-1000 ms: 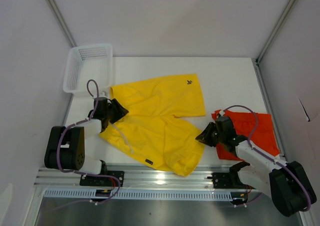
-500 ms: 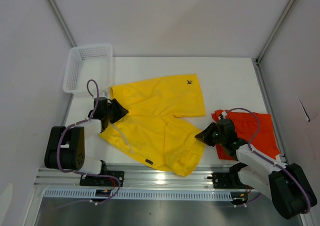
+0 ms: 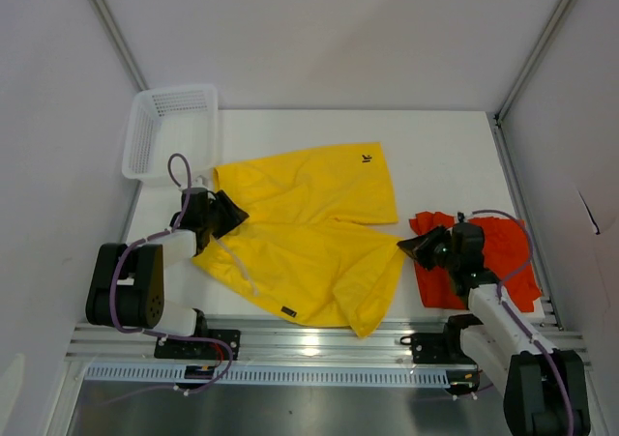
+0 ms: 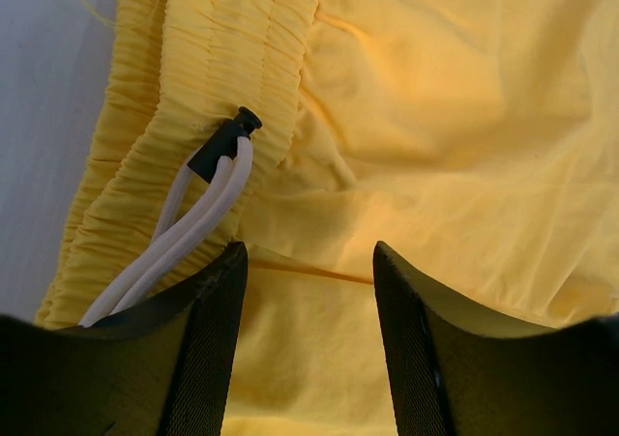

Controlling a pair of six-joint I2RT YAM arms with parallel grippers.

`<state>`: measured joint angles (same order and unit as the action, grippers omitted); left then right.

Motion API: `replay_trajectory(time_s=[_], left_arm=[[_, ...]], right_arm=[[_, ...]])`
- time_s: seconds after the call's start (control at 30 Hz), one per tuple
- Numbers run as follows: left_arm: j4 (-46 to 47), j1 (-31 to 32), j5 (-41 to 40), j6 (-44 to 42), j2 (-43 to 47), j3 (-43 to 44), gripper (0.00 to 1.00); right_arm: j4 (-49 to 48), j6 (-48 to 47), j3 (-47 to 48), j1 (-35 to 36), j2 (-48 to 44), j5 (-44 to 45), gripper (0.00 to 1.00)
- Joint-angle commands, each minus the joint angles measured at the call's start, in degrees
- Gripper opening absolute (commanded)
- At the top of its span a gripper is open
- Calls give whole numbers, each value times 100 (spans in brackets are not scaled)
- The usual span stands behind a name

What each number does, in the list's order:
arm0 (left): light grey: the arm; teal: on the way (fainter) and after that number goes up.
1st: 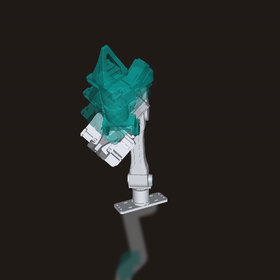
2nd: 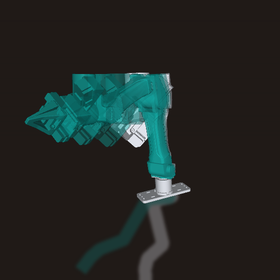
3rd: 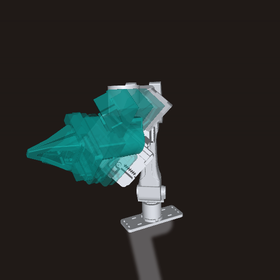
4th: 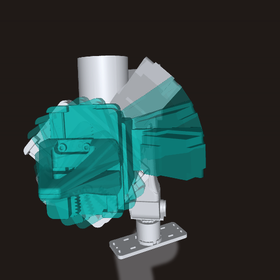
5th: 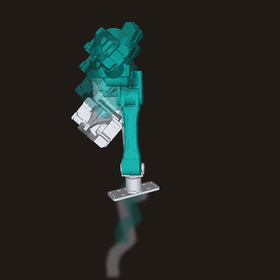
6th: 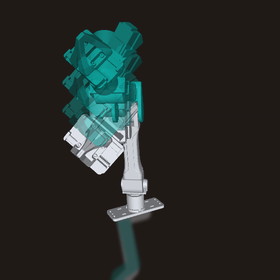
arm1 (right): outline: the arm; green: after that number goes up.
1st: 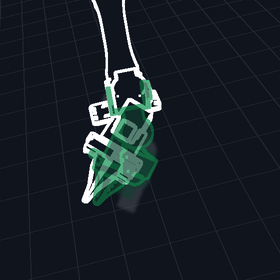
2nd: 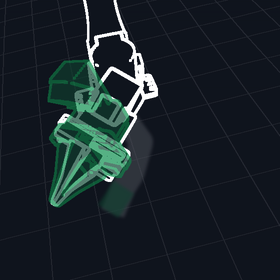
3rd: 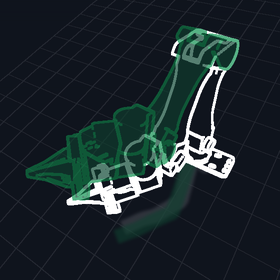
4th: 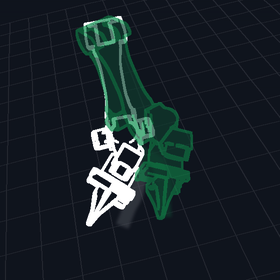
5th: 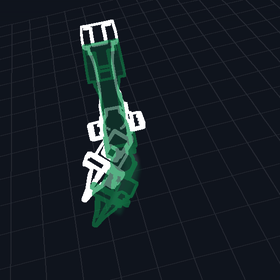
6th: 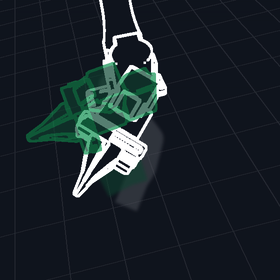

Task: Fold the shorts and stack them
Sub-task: Flatten the shorts out

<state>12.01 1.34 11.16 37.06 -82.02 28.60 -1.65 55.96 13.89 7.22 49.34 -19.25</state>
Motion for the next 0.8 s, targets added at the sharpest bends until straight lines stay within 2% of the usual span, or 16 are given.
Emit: replay_trajectory(time_s=[0.0, 0.07, 0.27, 0.4, 0.53, 0.6, 0.7, 0.73, 0.77], left_arm=[[100, -38, -8, -111, 10, -56, 58], [100, -38, -17, -120, 10, -74, 58], [100, -38, -17, -120, 10, -83, 57], [109, -38, -26, -120, 19, -65, 58], [109, -38, -35, -120, 19, -74, 57], [109, -38, -43, -120, 28, -83, 57], [100, -38, -52, -120, 19, -74, 57], [100, -38, -61, -120, 28, -74, 57], [108, -38, -70, -120, 37, -74, 57]], right_arm=[[-344, 151, 18, -668, 93, -746, 0], [-625, 169, 26, -1177, 337, -984, 0], [-1338, 362, 114, -1575, 962, -1626, 0], [-1101, 152, 631, -1707, 1577, -1872, 0], [-793, -120, 1247, -1724, 2474, -2206, 4], [-898, -191, 1431, -1742, 2685, -2285, 12], [-1170, -103, 1546, -1917, 2993, -2540, 32], [-1171, -86, 1590, -2022, 3046, -2566, 42], [-1197, -121, 1634, -2067, 3142, -2602, 45]])
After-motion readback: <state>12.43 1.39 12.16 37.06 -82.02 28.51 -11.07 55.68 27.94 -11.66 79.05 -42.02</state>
